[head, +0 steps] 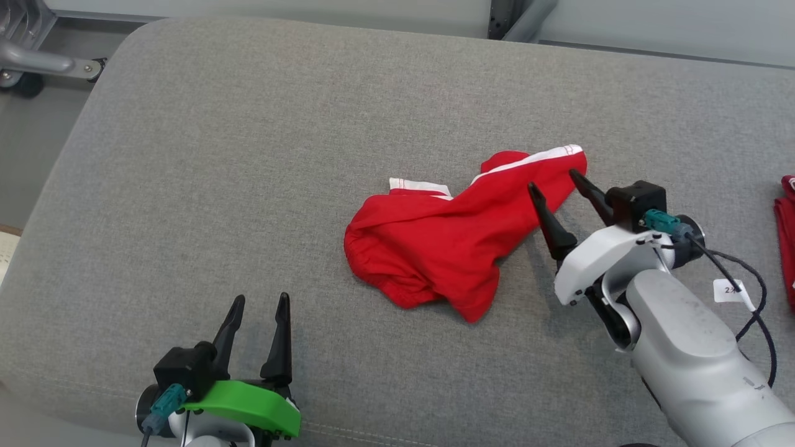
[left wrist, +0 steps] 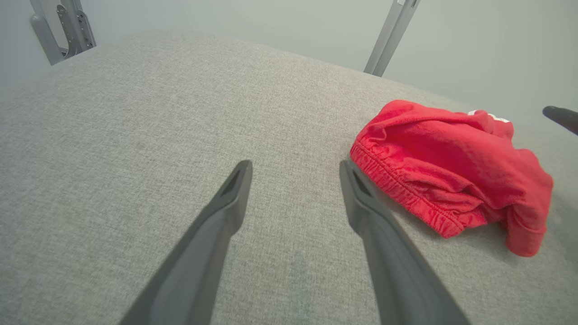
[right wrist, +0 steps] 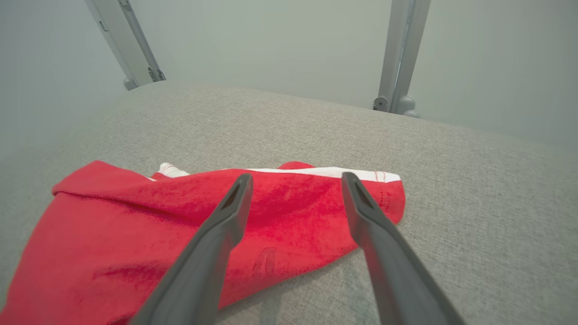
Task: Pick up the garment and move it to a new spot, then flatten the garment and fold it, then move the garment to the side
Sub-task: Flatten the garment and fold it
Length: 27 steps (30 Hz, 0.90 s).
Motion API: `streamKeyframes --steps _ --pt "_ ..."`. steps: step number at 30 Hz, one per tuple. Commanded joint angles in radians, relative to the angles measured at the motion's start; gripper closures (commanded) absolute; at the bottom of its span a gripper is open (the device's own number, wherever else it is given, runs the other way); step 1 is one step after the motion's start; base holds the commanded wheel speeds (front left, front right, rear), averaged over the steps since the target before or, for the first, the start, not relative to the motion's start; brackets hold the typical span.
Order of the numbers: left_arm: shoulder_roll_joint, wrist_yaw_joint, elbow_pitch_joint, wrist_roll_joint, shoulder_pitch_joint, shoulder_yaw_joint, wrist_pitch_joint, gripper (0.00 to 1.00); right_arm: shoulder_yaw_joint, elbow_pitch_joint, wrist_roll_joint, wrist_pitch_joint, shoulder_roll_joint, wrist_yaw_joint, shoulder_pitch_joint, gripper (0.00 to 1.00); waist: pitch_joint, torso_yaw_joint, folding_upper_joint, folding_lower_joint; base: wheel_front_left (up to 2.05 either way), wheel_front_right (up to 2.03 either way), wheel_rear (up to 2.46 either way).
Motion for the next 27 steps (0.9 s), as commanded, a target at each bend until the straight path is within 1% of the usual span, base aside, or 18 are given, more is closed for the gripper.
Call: streamKeyframes --steps 1,6,7,12,17,21,22,23,24,25,27 --pt "0.003 -0.001 -0.002 0.008 -0.014 -0.001 0.0 0.0 -0.017 0.013 -0.014 -0.002 -0.004 -0.001 -0.017 0.0 0.019 0.012 0.0 0.0 0.0 0.0 0.0" --pt "0.003 -0.004 -0.001 0.001 -0.029 -0.009 0.0 0.0 -0.101 0.086 -0.044 -0.002 -0.025 -0.001 -0.065 0.0 0.054 0.044 0.0 0.0 0.0 0.0 0.0" --pt "0.002 -0.005 -0.004 -0.001 -0.037 -0.014 0.0 0.0 -0.137 0.123 -0.058 -0.002 -0.034 -0.001 -0.089 0.0 0.069 0.059 0.0 0.0 0.0 0.0 0.0" --pt "0.002 -0.007 -0.011 -0.009 -0.054 -0.024 0.0 0.0 -0.202 0.2 -0.087 -0.002 -0.052 -0.001 -0.142 0.0 0.1 0.099 0.0 0.0 0.0 0.0 0.0" --pt "0.002 -0.004 -0.022 -0.007 -0.059 -0.027 0.0 0.0 -0.218 0.259 -0.111 -0.002 -0.052 -0.001 -0.162 0.0 0.11 0.12 0.0 0.0 0.0 0.0 0.0" --pt "0.002 0.0 -0.027 -0.005 -0.056 -0.027 0.0 0.0 -0.221 0.318 -0.112 -0.002 -0.037 -0.001 -0.166 0.0 0.112 0.126 0.0 0.0 0.0 0.0 0.0" --pt "0.002 0.001 -0.028 -0.004 -0.055 -0.026 0.0 0.0 -0.221 0.324 -0.109 -0.002 -0.036 -0.001 -0.169 0.16 0.112 0.126 0.0 0.0 0.0 0.0 0.0" --pt "0.002 0.001 -0.029 -0.004 -0.054 -0.025 0.0 0.0 -0.22 0.327 -0.107 -0.002 -0.032 -0.001 -0.17 0.65 0.111 0.124 0.0 0.0 0.0 0.0 0.0" --pt "0.002 0.002 -0.029 -0.003 -0.051 -0.022 0.0 0.0 -0.215 0.325 -0.105 -0.002 -0.026 -0.001 -0.166 0.97 0.109 0.121 0.0 0.0 0.0 0.0 0.0" --pt "0.002 0.003 -0.03 -0.001 -0.048 -0.02 0.0 0.0 -0.21 0.32 -0.102 -0.002 -0.021 -0.001 -0.162 1.0 0.106 0.117 0.0 0.0 0.0 0.0 0.0" --pt "0.003 0.004 -0.028 0.005 -0.039 -0.013 0.0 0.0 -0.202 0.303 -0.096 -0.002 -0.022 -0.001 -0.149 1.0 0.096 0.104 0.0 0.0 0.0 0.0 0.0"
